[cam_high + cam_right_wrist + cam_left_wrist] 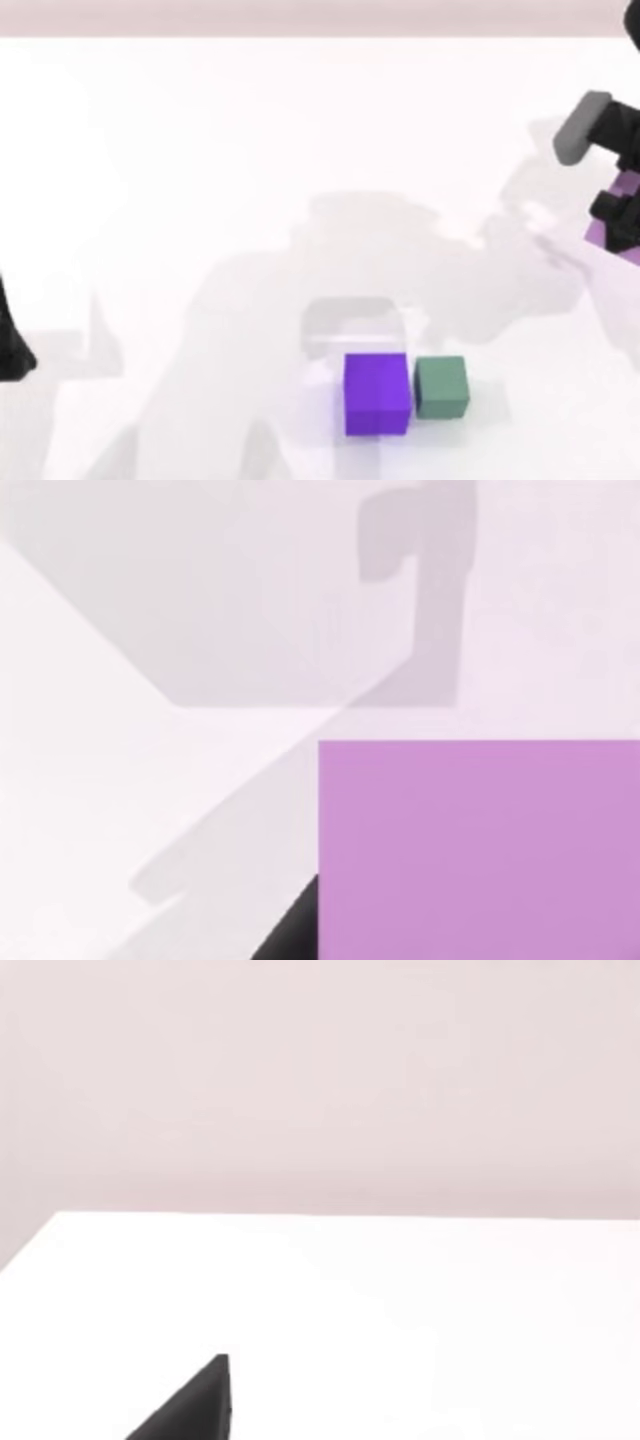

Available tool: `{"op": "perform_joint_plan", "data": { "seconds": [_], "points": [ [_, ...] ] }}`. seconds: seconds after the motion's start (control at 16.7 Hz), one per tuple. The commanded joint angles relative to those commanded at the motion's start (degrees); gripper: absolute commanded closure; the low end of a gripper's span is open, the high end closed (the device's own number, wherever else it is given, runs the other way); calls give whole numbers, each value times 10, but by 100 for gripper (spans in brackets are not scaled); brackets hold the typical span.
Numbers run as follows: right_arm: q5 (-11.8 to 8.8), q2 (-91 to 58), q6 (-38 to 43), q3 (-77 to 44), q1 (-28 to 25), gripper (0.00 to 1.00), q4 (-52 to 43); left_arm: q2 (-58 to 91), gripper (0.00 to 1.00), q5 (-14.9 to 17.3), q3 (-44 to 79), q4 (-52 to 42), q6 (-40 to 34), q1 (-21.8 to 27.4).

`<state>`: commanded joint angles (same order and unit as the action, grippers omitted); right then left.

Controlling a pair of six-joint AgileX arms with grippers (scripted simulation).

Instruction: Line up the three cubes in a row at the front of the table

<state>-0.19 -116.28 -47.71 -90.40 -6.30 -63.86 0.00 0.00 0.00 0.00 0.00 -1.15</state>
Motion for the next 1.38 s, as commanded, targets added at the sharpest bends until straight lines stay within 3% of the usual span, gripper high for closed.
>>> {"op": "perform_joint_plan", "data": {
  "seconds": [0.18, 0.36, 0.54, 0.84, 1.02, 1.14, 1.38],
  "points": [
    [0, -7, 4, -6, -5, 100, -2, 0, 0, 0, 0, 0, 0, 0],
    [0, -39, 21, -60, -61, 100, -27, 0, 0, 0, 0, 0, 0, 0],
    [1, -87, 53, -145, -171, 100, -66, 0, 0, 0, 0, 0, 0, 0],
    [1, -170, 123, -297, -403, 100, -138, 0, 0, 0, 0, 0, 0, 0],
    [2, -203, 157, -366, -491, 100, -168, 0, 0, 0, 0, 0, 0, 0],
    [3, -213, 171, -390, -519, 100, -178, 0, 0, 0, 0, 0, 0, 0],
    [3, -215, 174, -395, -524, 100, -179, 0, 0, 0, 0, 0, 0, 0]
  ]
}}
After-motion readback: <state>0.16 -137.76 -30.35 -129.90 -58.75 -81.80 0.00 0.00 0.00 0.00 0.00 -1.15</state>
